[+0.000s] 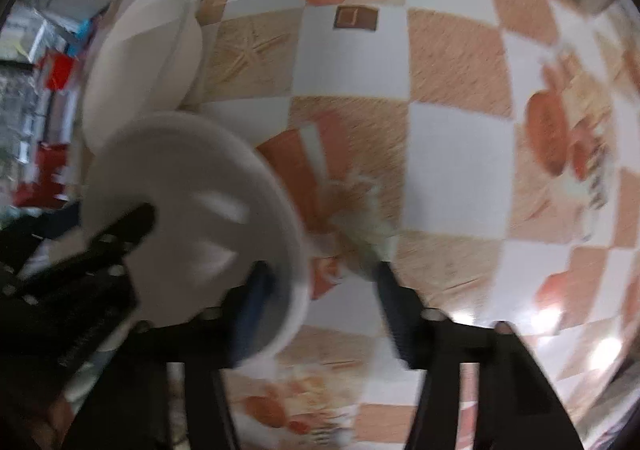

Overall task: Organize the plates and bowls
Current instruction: 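Close both grippers on the white plate's rim, then lift the white plate with both grippers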

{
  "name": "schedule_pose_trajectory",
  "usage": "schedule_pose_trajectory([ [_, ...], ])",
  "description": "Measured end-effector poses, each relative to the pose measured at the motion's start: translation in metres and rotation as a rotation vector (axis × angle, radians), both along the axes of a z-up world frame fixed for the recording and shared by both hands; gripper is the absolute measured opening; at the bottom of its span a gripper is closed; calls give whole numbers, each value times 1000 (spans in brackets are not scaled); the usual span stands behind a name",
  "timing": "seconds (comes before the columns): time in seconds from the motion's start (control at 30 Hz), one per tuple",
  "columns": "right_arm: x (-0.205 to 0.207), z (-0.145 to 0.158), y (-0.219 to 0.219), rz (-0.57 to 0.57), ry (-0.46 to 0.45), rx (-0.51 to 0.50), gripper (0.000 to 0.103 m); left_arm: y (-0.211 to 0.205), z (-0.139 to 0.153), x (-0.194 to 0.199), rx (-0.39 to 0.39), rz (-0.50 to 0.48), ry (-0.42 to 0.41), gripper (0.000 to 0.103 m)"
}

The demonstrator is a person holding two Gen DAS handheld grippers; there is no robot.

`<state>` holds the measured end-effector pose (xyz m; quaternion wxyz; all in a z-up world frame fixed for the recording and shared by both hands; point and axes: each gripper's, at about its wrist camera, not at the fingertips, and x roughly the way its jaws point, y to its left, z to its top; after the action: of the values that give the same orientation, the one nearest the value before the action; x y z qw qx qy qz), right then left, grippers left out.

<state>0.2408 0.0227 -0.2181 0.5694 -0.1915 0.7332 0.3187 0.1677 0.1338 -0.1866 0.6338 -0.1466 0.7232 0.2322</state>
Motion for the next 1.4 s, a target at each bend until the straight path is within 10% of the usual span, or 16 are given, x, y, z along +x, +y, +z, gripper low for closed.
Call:
schedule_pose_trajectory([
  [0.13, -5, 0, 10, 24, 35, 30, 22, -8, -1, 1, -29, -8, 1, 31],
  [1.03, -39, -1, -136, -120, 62, -138, 23, -221, -4, -37, -217, -350, 4, 34],
  [1.27, -27, -5, -147, -205, 80, -138, 23, -216, 19, -42, -193, -373, -63, 76],
  [1.3, -23, -5, -152, -209, 77, -137, 24, -213, 23, -45, -194, -369, -71, 77],
  [1.4, -20, 0, -151, -228, 51, -133, 83, -201, 33, -60, -194, -351, -87, 78],
])
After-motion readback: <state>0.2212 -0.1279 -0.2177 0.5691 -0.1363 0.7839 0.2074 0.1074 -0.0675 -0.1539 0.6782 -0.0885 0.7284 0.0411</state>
